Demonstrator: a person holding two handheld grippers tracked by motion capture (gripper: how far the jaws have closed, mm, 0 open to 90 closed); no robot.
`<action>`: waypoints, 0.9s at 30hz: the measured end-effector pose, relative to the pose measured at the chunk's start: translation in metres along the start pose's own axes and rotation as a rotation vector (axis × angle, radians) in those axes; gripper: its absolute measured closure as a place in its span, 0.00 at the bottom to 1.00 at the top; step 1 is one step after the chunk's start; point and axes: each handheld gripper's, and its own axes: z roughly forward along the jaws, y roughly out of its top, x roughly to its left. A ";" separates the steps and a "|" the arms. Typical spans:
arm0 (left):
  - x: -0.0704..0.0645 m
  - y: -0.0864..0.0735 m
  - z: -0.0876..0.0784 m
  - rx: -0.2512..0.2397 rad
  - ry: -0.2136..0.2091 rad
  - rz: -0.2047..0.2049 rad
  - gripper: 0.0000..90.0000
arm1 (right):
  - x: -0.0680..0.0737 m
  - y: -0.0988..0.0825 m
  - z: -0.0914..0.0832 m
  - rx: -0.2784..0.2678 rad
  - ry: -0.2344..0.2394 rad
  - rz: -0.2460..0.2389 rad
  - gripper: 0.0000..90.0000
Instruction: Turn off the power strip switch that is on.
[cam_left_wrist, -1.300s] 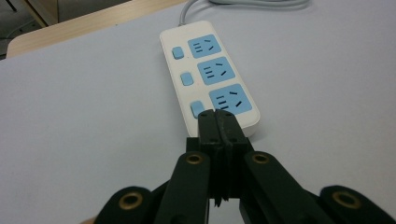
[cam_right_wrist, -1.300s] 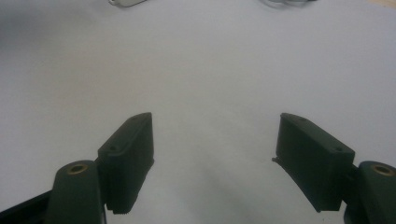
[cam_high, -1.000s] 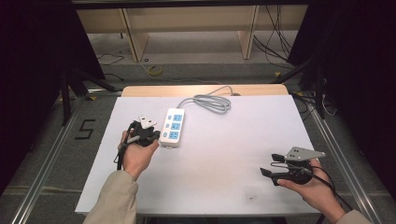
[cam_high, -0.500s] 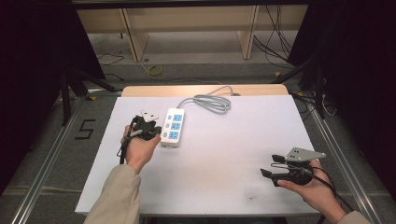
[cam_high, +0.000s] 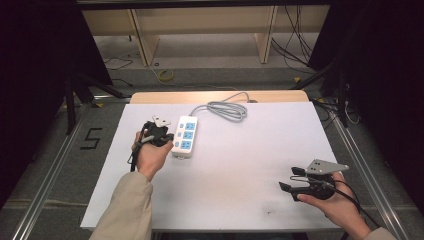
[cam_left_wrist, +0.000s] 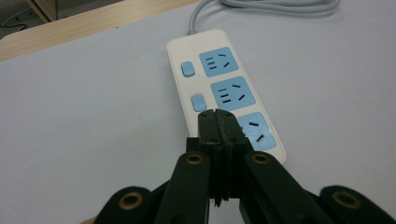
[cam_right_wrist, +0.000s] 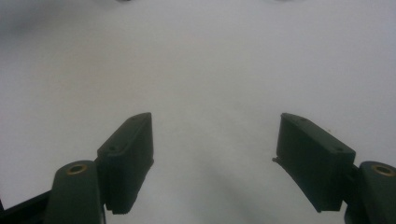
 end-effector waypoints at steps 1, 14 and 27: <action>0.000 0.001 0.001 0.000 -0.001 0.000 1.00 | 0.000 0.000 0.000 0.000 0.000 0.000 0.31; -0.002 0.011 0.008 0.002 0.000 0.012 1.00 | -0.001 0.000 -0.001 -0.005 -0.002 0.013 0.31; -0.001 0.020 0.016 0.002 0.005 0.015 1.00 | -0.002 -0.001 0.000 -0.003 -0.002 0.011 0.30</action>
